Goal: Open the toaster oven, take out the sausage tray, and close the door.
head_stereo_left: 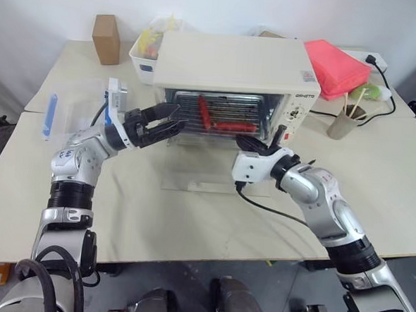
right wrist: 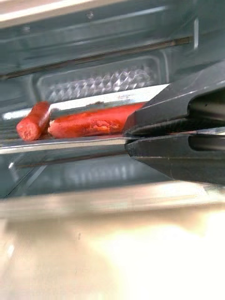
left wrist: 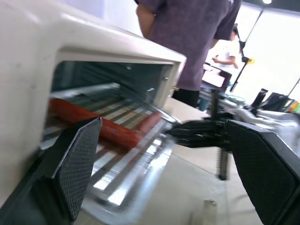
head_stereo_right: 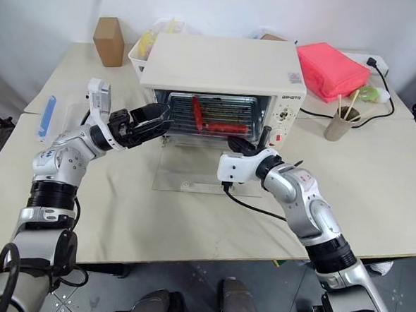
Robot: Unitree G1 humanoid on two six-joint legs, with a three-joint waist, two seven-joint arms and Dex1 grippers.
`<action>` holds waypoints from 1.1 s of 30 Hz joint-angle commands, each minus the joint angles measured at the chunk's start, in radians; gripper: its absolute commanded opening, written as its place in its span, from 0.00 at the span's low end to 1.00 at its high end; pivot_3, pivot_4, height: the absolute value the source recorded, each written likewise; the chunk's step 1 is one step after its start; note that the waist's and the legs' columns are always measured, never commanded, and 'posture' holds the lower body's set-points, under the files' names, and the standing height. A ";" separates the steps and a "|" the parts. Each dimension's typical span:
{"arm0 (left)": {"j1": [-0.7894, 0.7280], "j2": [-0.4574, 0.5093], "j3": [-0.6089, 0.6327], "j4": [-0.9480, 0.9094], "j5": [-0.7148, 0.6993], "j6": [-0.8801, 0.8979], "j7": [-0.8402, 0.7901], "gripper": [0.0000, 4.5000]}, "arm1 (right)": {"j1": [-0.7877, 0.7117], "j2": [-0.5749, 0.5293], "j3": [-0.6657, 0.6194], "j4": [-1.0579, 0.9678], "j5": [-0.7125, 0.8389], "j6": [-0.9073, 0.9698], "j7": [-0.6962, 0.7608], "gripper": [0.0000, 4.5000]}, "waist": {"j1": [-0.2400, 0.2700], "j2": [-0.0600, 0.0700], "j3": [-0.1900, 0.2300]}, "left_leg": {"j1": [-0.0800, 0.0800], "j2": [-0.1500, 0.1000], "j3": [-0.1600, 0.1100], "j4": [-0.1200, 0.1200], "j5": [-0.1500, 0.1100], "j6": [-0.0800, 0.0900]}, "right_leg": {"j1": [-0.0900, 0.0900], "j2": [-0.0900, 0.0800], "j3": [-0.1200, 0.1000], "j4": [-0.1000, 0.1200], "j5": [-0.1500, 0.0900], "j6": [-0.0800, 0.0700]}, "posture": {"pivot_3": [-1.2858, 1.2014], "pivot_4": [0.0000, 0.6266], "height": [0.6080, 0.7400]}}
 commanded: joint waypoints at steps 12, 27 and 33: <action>-0.094 -0.034 -0.007 0.176 0.102 -0.202 -0.055 1.00 | 0.195 -0.081 -0.119 -0.296 0.043 0.045 0.106 0.00 | 0.025 0.000 0.000 | 0.000 -0.001 0.000 0.002 0.000 0.000 | 0.001 0.000 0.000 0.000 0.000 0.000 | 0.52 0.24 1.00; -0.026 0.175 0.041 0.027 -0.043 0.539 0.016 1.00 | 0.332 -0.125 -0.174 -0.431 0.101 -0.002 0.151 0.00 | 0.013 -0.002 0.001 | 0.001 0.000 -0.001 0.002 0.000 0.000 | 0.001 0.000 0.000 0.004 -0.001 -0.001 | 0.52 0.24 1.00; 0.013 0.250 0.039 -0.034 -0.101 0.913 0.083 1.00 | 0.324 -0.132 -0.179 -0.404 0.129 -0.052 0.155 0.00 | 0.023 -0.004 0.002 | 0.001 -0.001 -0.002 0.003 0.000 0.000 | 0.001 0.000 0.000 0.004 -0.001 -0.002 | 0.52 0.24 1.00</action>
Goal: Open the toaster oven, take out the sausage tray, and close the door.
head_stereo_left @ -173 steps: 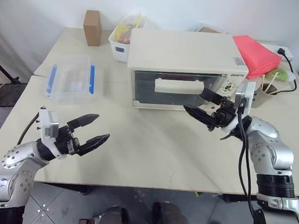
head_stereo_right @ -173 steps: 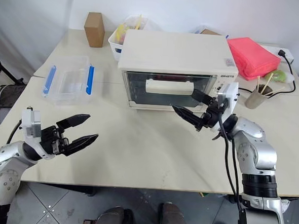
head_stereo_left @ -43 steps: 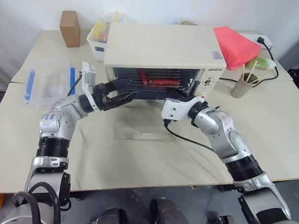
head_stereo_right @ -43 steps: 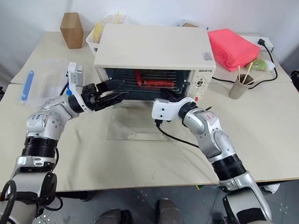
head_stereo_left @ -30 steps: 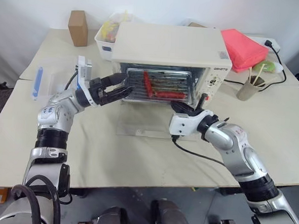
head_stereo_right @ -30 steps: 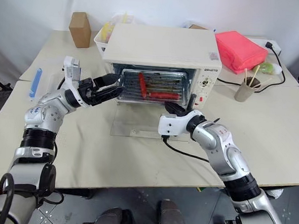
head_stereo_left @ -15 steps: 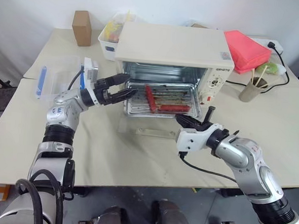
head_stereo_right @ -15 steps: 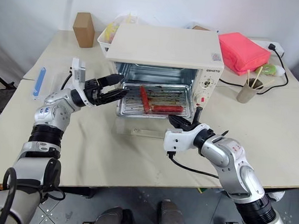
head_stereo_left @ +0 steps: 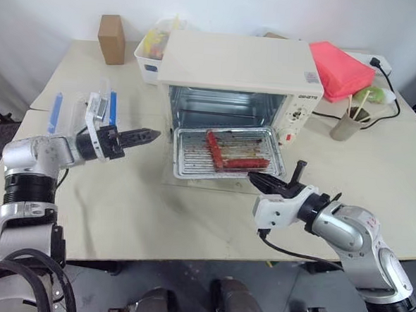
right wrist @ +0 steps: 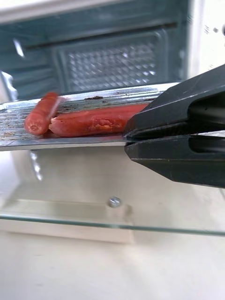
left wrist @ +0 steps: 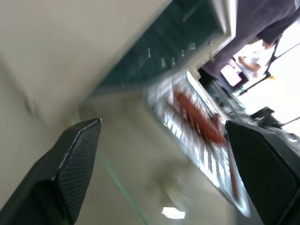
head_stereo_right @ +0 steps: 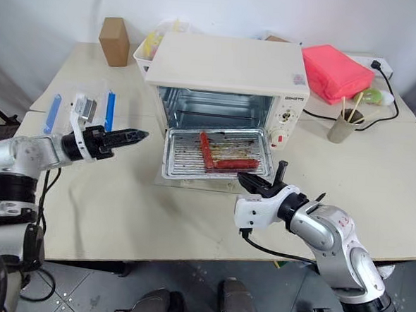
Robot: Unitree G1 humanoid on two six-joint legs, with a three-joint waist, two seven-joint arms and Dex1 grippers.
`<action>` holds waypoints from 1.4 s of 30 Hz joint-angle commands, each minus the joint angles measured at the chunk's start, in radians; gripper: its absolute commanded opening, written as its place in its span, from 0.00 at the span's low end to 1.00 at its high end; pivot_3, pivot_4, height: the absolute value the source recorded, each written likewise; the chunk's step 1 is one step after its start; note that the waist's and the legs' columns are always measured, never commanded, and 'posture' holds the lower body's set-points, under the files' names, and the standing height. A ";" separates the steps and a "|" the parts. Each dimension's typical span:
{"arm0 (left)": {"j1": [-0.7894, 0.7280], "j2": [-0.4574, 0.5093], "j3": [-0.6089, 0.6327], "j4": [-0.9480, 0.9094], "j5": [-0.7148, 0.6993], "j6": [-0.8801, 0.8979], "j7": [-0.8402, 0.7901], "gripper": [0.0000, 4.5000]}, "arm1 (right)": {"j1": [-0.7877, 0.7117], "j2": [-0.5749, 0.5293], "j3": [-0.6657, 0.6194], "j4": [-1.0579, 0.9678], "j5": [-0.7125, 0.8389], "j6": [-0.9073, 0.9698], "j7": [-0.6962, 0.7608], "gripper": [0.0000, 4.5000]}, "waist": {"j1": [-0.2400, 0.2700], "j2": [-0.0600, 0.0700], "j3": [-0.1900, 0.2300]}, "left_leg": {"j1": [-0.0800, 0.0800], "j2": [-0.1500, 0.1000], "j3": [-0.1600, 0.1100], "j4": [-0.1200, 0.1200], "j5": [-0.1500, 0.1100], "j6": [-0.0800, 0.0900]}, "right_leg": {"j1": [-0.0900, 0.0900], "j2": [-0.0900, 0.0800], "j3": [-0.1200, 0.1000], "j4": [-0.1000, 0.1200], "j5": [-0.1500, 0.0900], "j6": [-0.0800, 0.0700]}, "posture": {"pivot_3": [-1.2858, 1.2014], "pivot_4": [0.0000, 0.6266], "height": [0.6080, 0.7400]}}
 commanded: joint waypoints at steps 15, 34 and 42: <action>-0.026 -0.238 0.206 -0.104 -0.169 0.401 0.286 0.79 | -0.135 0.010 0.058 0.078 0.063 -0.119 0.018 0.00 | 0.000 -0.002 0.001 | 0.001 0.000 -0.001 0.004 0.000 -0.001 | 0.000 0.000 0.000 0.004 0.000 -0.001 | 0.52 0.24 1.00; 0.020 -0.161 0.284 0.092 -0.542 0.401 0.602 0.00 | -0.117 0.008 0.020 0.068 0.193 -0.056 0.068 0.31 | 0.000 -0.003 0.001 | 0.001 0.001 -0.002 0.005 -0.001 -0.001 | 0.000 0.000 -0.001 0.004 0.000 -0.001 | 0.52 0.24 1.00; 0.202 -0.005 0.276 0.047 -0.794 0.401 0.713 0.00 | 0.077 -0.033 -0.184 0.070 0.487 -0.118 0.104 0.48 | 0.004 -0.003 0.002 | 0.001 0.000 -0.004 0.005 -0.001 -0.001 | 0.002 -0.001 -0.002 0.003 -0.001 -0.001 | 0.52 0.24 1.00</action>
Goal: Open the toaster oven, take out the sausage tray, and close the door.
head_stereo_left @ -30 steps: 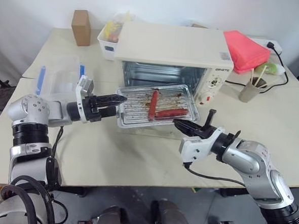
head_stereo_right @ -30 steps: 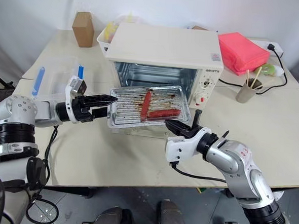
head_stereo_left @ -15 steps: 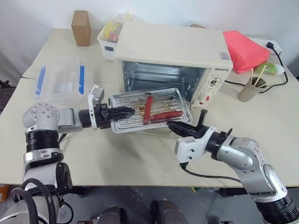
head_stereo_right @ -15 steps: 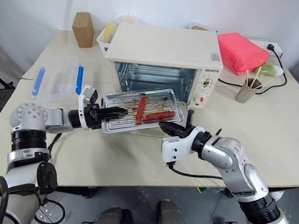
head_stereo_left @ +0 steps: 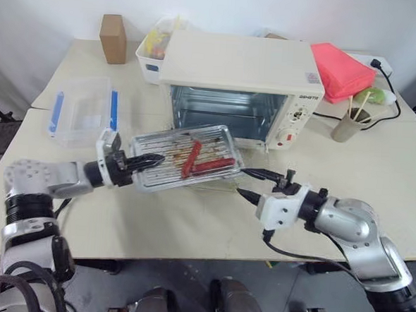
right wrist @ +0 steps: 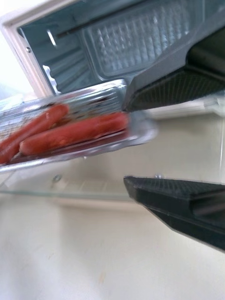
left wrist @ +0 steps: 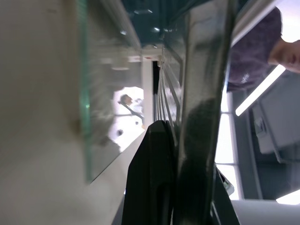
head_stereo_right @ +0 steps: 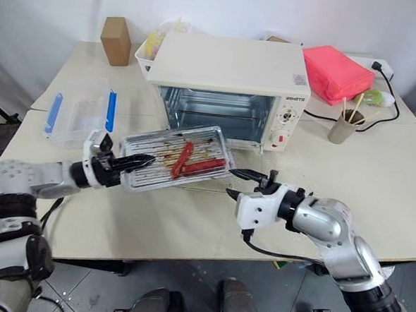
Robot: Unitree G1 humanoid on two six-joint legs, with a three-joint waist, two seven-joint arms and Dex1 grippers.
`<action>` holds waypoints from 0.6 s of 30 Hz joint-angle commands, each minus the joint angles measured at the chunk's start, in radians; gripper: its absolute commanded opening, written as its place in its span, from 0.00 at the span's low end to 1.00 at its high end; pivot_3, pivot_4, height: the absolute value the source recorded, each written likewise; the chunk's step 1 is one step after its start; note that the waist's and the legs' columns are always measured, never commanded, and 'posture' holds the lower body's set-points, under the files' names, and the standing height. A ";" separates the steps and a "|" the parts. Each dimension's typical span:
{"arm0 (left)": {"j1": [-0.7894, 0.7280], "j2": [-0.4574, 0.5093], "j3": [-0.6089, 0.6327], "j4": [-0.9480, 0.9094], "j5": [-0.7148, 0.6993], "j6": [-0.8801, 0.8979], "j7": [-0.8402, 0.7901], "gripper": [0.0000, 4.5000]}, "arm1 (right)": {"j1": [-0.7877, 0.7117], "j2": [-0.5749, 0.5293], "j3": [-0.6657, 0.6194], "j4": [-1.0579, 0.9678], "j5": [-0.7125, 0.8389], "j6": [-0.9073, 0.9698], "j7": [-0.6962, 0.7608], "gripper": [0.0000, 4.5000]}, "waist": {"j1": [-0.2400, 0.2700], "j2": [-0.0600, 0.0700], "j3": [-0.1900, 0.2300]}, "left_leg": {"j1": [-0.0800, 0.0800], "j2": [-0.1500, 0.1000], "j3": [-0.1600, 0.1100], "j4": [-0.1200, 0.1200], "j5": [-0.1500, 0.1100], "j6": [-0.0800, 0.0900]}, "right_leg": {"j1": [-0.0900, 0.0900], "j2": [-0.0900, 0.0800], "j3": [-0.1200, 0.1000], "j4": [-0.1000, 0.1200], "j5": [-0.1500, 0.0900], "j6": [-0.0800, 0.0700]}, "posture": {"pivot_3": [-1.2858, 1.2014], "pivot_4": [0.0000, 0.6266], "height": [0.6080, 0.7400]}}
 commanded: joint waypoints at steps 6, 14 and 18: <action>0.289 0.077 0.213 -0.069 -0.303 -0.013 0.112 0.00 | 0.157 -0.004 -0.316 0.205 0.427 0.009 0.101 0.35 | -0.004 -0.001 0.000 | 0.002 0.000 -0.002 0.000 -0.001 0.001 | 0.002 0.000 0.000 0.000 0.000 0.000 | 0.52 0.24 1.00; 0.598 0.036 0.292 -0.250 -0.630 -0.207 0.295 0.00 | 0.051 -0.006 -0.273 0.486 0.473 0.033 0.231 0.00 | -0.005 -0.002 0.000 | 0.004 -0.002 -0.007 -0.001 -0.002 0.001 | 0.005 -0.002 0.000 0.000 0.000 -0.001 | 0.52 0.24 1.00; 0.701 -0.110 0.394 -0.401 -0.642 -0.323 0.344 0.00 | -0.055 0.054 -0.177 0.631 0.473 0.059 0.309 0.00 | -0.002 -0.001 0.000 | 0.004 -0.004 -0.009 -0.001 -0.003 0.001 | 0.005 -0.003 -0.001 -0.001 0.000 -0.001 | 0.52 0.24 1.00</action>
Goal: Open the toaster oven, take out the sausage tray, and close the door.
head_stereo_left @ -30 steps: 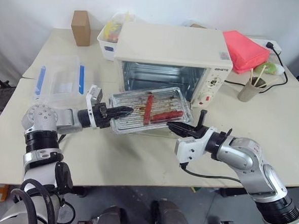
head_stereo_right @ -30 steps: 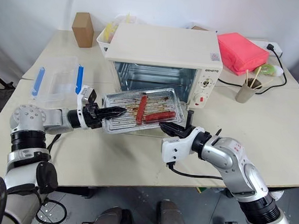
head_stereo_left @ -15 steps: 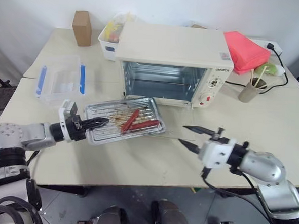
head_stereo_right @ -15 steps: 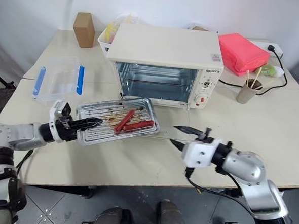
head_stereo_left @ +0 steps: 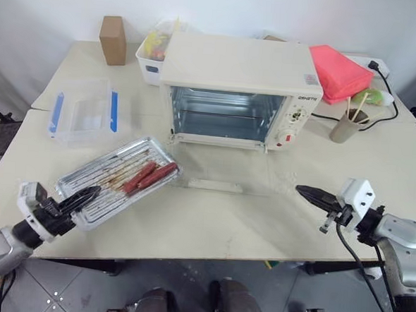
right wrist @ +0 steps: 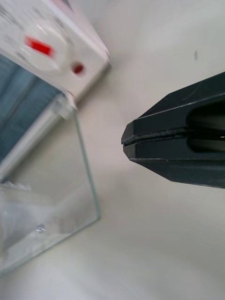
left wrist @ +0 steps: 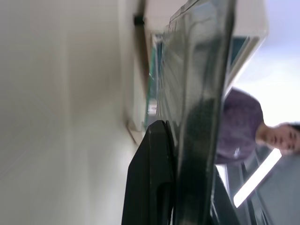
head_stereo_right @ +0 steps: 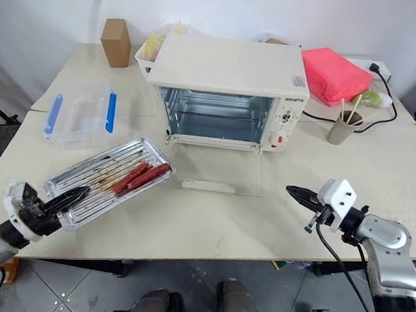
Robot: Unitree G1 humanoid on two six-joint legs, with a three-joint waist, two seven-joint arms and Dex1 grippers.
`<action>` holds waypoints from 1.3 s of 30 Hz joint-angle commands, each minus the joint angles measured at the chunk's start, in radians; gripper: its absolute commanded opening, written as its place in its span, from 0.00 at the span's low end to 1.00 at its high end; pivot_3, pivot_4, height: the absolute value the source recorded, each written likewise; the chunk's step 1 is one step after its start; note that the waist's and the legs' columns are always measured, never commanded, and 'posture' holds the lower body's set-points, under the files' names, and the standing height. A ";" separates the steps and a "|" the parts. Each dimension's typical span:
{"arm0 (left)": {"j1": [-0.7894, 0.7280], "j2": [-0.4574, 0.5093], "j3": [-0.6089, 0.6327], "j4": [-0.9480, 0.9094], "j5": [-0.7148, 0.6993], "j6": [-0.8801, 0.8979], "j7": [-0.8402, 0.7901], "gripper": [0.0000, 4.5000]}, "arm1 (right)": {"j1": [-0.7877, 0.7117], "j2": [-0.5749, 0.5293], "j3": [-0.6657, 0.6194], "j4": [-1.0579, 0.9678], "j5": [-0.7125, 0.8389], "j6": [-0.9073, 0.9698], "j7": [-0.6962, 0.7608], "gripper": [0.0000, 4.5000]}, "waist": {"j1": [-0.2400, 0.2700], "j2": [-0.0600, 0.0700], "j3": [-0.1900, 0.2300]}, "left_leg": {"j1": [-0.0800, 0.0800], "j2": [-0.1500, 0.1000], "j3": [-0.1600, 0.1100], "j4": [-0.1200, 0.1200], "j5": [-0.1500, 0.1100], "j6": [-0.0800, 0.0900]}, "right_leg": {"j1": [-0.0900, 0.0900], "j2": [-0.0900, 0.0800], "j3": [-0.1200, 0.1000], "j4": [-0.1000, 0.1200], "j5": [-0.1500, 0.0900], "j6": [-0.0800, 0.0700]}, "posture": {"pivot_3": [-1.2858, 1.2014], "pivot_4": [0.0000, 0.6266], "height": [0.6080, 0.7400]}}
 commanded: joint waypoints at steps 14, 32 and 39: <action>0.123 -0.283 0.209 -0.361 -0.048 -0.210 0.112 0.00 | -0.092 0.173 -0.005 -0.110 0.252 0.210 0.019 0.00 | 0.001 0.000 0.000 | -0.001 0.000 -0.006 0.004 -0.002 0.000 | 0.004 0.003 -0.002 -0.002 0.000 0.000 | 0.52 0.24 1.00; 0.053 -0.136 0.064 -0.224 -0.048 -0.058 0.057 0.00 | -0.173 0.048 -0.088 -0.241 0.355 0.391 0.044 0.44 | 0.023 0.000 0.000 | -0.001 0.000 -0.014 -0.001 -0.003 0.000 | 0.010 0.003 -0.009 -0.014 0.000 0.000 | 0.52 0.24 1.00; -0.105 -0.033 -0.133 -0.081 -0.048 0.023 0.027 0.00 | 0.127 -0.001 -0.176 -0.389 0.312 0.246 0.159 0.98 | 0.033 0.000 0.000 | -0.001 -0.001 -0.015 -0.007 -0.004 0.002 | 0.013 0.001 -0.011 -0.023 0.001 0.001 | 0.52 0.24 1.00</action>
